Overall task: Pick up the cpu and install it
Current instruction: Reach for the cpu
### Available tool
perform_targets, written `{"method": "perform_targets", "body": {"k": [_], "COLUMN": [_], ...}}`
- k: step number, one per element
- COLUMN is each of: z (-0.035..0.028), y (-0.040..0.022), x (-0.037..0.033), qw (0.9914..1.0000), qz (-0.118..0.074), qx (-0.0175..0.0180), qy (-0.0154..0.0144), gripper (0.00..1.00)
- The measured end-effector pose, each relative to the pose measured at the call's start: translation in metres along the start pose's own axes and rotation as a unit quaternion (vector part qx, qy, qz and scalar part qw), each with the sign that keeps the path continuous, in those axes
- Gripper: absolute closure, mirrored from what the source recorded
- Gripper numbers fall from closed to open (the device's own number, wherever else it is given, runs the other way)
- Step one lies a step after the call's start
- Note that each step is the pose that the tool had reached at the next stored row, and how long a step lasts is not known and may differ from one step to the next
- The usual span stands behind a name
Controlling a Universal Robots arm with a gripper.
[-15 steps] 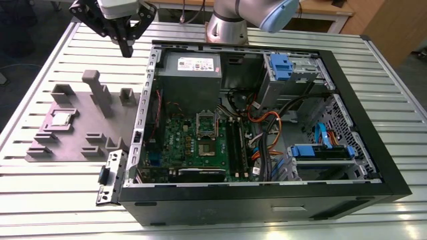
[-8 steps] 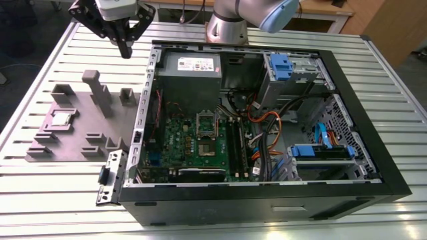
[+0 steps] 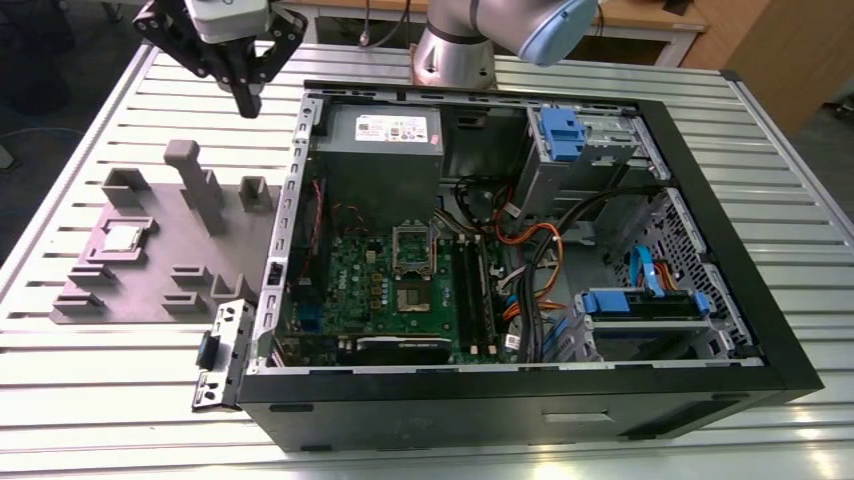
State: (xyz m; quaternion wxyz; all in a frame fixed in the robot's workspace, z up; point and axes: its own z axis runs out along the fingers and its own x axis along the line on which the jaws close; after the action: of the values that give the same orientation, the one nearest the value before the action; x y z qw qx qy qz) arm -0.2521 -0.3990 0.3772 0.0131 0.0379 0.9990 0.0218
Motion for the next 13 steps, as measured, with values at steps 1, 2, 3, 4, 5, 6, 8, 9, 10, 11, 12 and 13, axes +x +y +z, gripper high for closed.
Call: {"method": "perform_targets", "body": {"k": [1,2,3,4,5,6,8,9,10,11,12,13], "z": [0.0001,0.0002,0.0003,0.0003,0.0004,0.0004,0.0006,0.0007,0.0007,0.0008,0.0009,0.0009], "y": [0.0000,-0.0001,-0.0001,-0.0001,-0.0001,-0.0001,-0.0002,-0.0002,-0.0003,-0.0003,-0.0003,-0.0003], "x": [0.0005,0.0007,0.0010,0.0013,0.0014,0.0015,0.0020,0.0024,0.0030,0.0033,0.0036,0.0037], "qw": [1.00000,1.00000,1.00000,1.00000,1.00000,1.00000,1.00000,1.00000,1.00000,1.00000,1.00000,1.00000], "qz": [0.000,0.000,0.000,0.000,0.000,0.000,0.000,0.000,0.000,0.000,0.000,0.000], "qx": [0.0000,0.0000,0.0000,0.0000,0.0000,0.0000,0.0000,0.0000,0.0000,0.0000,0.0000,0.0000], "qy": [0.0000,0.0000,0.0000,0.0000,0.0000,0.0000,0.0000,0.0000,0.0000,0.0000,0.0000,0.0000], "gripper": [0.89,0.89,0.89,0.89,0.89,0.89,0.89,0.89,0.89,0.89,0.89,0.89]}}
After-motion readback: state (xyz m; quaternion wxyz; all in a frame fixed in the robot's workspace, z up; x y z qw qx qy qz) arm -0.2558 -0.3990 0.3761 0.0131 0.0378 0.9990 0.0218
